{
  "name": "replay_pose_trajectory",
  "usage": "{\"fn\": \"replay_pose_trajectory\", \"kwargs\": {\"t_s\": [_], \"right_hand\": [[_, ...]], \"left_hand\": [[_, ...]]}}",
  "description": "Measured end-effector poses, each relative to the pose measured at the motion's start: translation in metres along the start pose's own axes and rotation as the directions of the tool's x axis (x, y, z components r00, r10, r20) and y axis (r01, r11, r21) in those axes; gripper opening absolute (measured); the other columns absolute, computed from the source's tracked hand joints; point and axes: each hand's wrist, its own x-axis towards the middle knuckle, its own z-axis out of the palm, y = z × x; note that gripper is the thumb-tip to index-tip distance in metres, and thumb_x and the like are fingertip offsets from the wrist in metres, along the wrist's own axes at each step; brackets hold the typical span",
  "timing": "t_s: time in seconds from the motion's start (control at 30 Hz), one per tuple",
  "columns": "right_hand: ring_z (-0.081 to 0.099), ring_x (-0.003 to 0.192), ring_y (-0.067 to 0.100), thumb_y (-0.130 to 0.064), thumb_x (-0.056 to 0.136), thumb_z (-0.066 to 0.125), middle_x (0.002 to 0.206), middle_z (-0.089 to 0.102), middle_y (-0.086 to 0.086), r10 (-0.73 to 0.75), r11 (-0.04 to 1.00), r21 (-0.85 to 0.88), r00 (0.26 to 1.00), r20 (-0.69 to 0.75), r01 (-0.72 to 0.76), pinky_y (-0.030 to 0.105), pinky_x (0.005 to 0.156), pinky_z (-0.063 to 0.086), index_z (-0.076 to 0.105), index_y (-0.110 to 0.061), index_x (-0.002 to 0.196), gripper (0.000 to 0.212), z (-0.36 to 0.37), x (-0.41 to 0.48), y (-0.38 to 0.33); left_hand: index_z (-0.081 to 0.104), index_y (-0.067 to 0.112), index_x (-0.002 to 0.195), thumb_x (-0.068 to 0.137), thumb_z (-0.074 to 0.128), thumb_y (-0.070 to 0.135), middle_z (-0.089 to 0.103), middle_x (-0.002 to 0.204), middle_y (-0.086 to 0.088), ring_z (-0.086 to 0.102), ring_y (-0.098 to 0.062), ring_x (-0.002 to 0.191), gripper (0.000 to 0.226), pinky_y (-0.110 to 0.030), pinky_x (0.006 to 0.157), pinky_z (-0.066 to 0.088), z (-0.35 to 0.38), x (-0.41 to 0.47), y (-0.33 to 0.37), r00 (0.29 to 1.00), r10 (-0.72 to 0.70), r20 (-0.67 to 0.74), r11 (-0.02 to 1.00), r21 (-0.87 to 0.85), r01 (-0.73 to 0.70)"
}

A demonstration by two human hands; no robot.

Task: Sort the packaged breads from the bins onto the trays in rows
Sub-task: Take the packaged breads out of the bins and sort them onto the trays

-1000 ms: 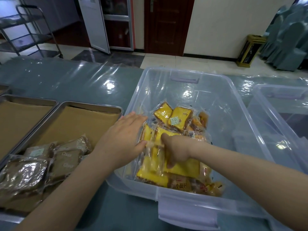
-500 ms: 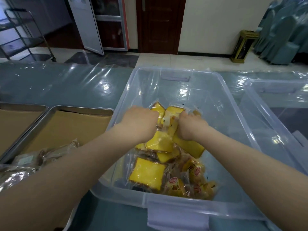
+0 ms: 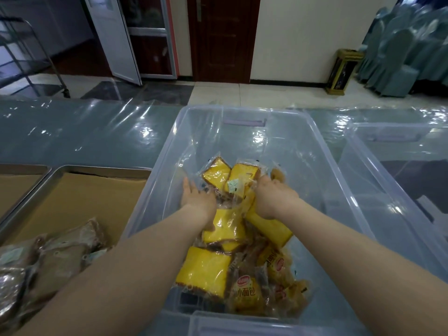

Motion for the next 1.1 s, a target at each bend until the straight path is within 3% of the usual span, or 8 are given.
{"fn": "replay_pose_trajectory", "kwargs": {"t_s": [0.1, 0.27, 0.37, 0.53, 0.63, 0.7, 0.93, 1.1], "right_hand": [[0.044, 0.121, 0.038, -0.008, 0.089, 0.043, 0.135, 0.039, 0.018, -0.015, 1.0, -0.028, 1.0, -0.012, 0.014, 0.044, 0.092, 0.043, 0.03, -0.002, 0.138, 0.051, 0.0, -0.002, 0.002], [0.046, 0.117, 0.036, -0.006, 0.089, 0.045, 0.128, 0.045, 0.016, -0.018, 0.999, -0.042, 0.997, -0.071, 0.015, 0.039, 0.081, 0.044, 0.038, -0.003, 0.132, 0.043, 0.0, 0.001, 0.004], [0.044, 0.121, 0.034, -0.009, 0.087, 0.049, 0.128, 0.047, 0.015, 0.03, 1.0, -0.001, 0.991, -0.128, -0.03, 0.04, 0.085, 0.045, 0.041, -0.003, 0.129, 0.043, 0.0, 0.003, 0.004], [0.044, 0.117, 0.033, -0.012, 0.084, 0.051, 0.124, 0.049, 0.014, 0.041, 0.999, -0.004, 0.985, -0.168, -0.042, 0.041, 0.084, 0.045, 0.053, -0.008, 0.116, 0.032, -0.003, 0.01, 0.009], [0.047, 0.11, 0.034, -0.011, 0.082, 0.048, 0.117, 0.05, 0.017, 0.049, 0.996, 0.084, 0.989, -0.138, -0.037, 0.038, 0.081, 0.046, 0.05, -0.011, 0.082, 0.003, -0.011, 0.022, 0.013], [0.05, 0.104, 0.034, -0.013, 0.082, 0.048, 0.112, 0.053, 0.018, 0.035, 0.99, 0.139, 0.991, -0.13, -0.017, 0.034, 0.074, 0.042, 0.045, -0.012, 0.073, 0.009, -0.017, 0.038, 0.013], [0.044, 0.116, 0.033, -0.028, 0.082, 0.059, 0.117, 0.049, 0.012, -0.099, 0.994, -0.057, 0.991, -0.092, 0.095, 0.045, 0.093, 0.045, 0.053, -0.015, 0.101, 0.024, -0.012, 0.089, -0.004], [0.054, 0.104, 0.033, -0.031, 0.081, 0.063, 0.115, 0.056, 0.012, -0.029, 0.999, 0.01, 0.994, -0.107, 0.03, 0.044, 0.086, 0.049, 0.043, -0.013, 0.116, 0.044, -0.003, 0.111, 0.003]], "left_hand": [[0.022, 0.01, 0.145, 0.08, 0.067, 0.041, 0.059, 0.124, -0.005, 0.052, -0.031, 0.118, 0.085, -0.063, 0.106, -0.007, 0.0, -0.003, 0.005, 1.0, -0.017, -0.008, 0.996, -0.083, 0.016], [0.045, 0.008, 0.13, 0.086, 0.062, 0.018, 0.056, 0.125, -0.009, 0.053, -0.028, 0.114, 0.048, -0.034, 0.088, 0.042, -0.009, -0.004, 0.006, 0.985, -0.164, -0.058, 0.978, -0.14, 0.154], [0.056, 0.012, 0.12, 0.087, 0.052, 0.008, 0.056, 0.122, -0.009, 0.053, -0.027, 0.111, 0.034, -0.033, 0.084, 0.045, -0.017, -0.007, 0.01, 0.977, -0.175, -0.125, 0.982, -0.095, 0.164], [0.038, 0.009, 0.12, 0.08, 0.059, 0.004, 0.046, 0.118, -0.014, 0.054, -0.032, 0.101, 0.045, -0.033, 0.065, 0.037, -0.033, -0.011, 0.008, 0.913, -0.163, -0.374, 0.973, -0.213, 0.087], [0.034, 0.009, 0.119, 0.081, 0.055, 0.001, 0.05, 0.115, -0.014, 0.058, -0.033, 0.098, 0.044, -0.034, 0.062, 0.035, -0.034, -0.009, 0.002, 0.909, -0.179, -0.378, 0.945, -0.322, 0.052], [0.033, 0.009, 0.121, 0.081, 0.055, 0.001, 0.053, 0.115, -0.014, 0.058, -0.034, 0.1, 0.047, -0.035, 0.063, 0.035, -0.033, -0.007, -0.003, 0.915, -0.195, -0.352, 0.914, -0.404, 0.04], [0.026, 0.009, 0.132, 0.08, 0.053, -0.002, 0.057, 0.113, -0.013, 0.059, -0.034, 0.098, 0.06, -0.036, 0.064, 0.037, -0.036, -0.008, -0.011, 0.927, -0.187, -0.325, 0.891, -0.454, 0.021], [0.027, 0.007, 0.132, 0.08, 0.06, 0.004, 0.047, 0.126, -0.017, 0.054, -0.035, 0.11, 0.062, -0.035, 0.069, 0.038, -0.036, -0.005, 0.0, 0.963, -0.173, -0.208, 0.917, -0.39, 0.081]]}}
